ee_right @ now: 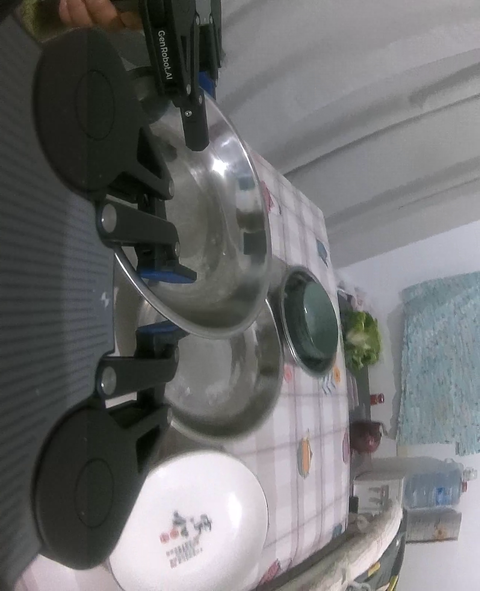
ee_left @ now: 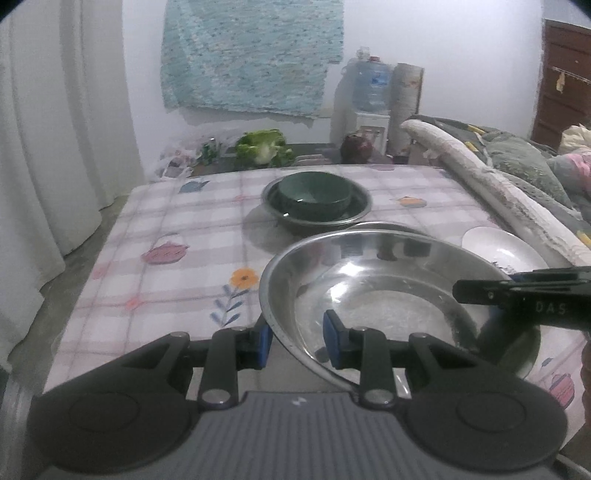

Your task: Organize plates and bowls

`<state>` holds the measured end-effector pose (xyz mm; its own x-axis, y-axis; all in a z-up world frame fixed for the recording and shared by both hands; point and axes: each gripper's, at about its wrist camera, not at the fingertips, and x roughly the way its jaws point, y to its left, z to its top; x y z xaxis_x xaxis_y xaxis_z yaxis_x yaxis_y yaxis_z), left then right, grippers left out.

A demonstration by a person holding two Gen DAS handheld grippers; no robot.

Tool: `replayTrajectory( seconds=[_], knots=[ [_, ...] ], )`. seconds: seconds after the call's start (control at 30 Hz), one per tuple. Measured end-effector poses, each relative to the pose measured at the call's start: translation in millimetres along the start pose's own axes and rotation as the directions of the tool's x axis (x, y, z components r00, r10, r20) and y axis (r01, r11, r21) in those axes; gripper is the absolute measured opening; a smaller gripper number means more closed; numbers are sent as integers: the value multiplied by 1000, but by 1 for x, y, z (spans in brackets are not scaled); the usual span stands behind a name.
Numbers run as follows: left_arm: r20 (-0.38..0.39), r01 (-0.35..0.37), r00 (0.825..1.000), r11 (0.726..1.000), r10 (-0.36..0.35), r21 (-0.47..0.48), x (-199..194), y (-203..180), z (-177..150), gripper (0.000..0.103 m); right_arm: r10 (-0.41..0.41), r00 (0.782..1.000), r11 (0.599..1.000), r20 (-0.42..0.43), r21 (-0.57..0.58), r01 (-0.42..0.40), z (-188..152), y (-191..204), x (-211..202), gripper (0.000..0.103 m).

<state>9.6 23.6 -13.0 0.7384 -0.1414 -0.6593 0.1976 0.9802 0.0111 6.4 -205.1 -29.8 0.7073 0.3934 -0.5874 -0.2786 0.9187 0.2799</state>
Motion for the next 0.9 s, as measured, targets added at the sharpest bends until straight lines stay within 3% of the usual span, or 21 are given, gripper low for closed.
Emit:
replayTrajectory(
  seconds=[0.4, 0.9],
  knots=[
    [-45, 53, 998, 998, -51, 40, 47, -46, 18, 30, -69, 997, 995, -23, 66, 70, 3, -60, -2, 22],
    [-115, 53, 992, 997, -47, 50, 89, -56, 23, 30, -87, 994, 991, -69, 91, 94, 11, -90, 28, 23]
  ],
)
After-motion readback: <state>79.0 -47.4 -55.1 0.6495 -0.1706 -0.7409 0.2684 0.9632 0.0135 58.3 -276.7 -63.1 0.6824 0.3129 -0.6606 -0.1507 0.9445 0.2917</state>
